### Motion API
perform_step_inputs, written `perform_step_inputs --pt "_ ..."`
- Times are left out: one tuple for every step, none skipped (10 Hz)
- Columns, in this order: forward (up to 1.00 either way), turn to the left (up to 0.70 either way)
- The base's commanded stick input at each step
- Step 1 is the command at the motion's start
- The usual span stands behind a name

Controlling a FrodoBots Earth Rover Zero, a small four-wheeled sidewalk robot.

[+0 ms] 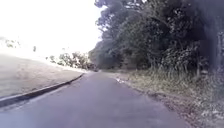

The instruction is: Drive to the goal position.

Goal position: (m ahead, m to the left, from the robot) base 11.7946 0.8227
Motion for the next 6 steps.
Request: perform_step_inputs --pt "0.70 0.00" --pt "0.70 0.00" --pt "0.70 0.00" --pt "0.70 0.00" --pt "0.70 0.03" --pt "0.70 0.09"
